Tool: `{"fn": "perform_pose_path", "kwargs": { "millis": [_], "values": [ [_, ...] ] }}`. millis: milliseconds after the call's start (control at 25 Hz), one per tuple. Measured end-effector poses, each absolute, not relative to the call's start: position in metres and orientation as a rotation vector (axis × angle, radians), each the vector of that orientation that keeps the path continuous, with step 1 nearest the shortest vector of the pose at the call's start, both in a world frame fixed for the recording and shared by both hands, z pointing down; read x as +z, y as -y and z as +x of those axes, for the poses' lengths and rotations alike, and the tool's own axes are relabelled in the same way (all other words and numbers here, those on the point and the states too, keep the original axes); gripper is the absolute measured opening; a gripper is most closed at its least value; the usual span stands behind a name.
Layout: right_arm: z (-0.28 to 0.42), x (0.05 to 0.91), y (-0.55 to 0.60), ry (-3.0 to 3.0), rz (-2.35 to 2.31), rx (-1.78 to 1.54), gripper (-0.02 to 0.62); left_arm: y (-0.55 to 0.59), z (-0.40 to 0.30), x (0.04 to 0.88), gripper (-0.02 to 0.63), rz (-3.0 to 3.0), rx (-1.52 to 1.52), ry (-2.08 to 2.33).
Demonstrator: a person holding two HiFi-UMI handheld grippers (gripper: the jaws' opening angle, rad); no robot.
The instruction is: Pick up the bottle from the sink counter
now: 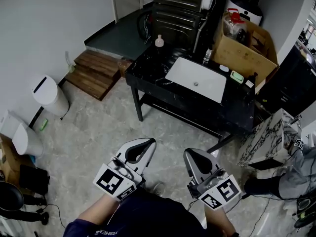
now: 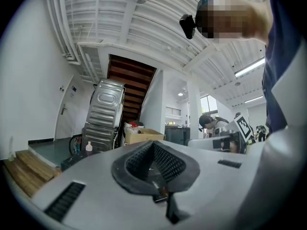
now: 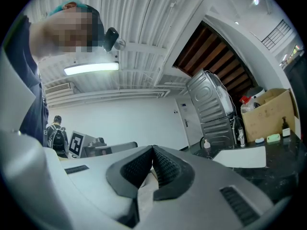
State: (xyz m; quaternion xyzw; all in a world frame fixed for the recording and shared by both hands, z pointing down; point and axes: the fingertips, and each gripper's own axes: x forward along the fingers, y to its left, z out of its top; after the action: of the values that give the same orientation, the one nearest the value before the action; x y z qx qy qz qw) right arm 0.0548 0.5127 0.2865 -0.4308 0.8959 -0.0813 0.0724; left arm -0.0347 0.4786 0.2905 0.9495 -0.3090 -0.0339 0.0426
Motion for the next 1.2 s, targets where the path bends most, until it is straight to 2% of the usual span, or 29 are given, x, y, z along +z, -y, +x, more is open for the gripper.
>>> {"fn": "perform_pose_path", "kwargs": {
  "millis": [640,1200],
  "values": [
    [0.063,0.289,-0.485,-2.700,-1.289,-0.245,0.018,-0.452,-0.033,0.292,0.006,2.897,-0.097,0.981],
    [0.053,0.302,-0.409,-2.699,-1.340,-0.284,0.018,-0.372,-0.046,0.307,0.006,2.869,-0.102,0.953]
  ]
}}
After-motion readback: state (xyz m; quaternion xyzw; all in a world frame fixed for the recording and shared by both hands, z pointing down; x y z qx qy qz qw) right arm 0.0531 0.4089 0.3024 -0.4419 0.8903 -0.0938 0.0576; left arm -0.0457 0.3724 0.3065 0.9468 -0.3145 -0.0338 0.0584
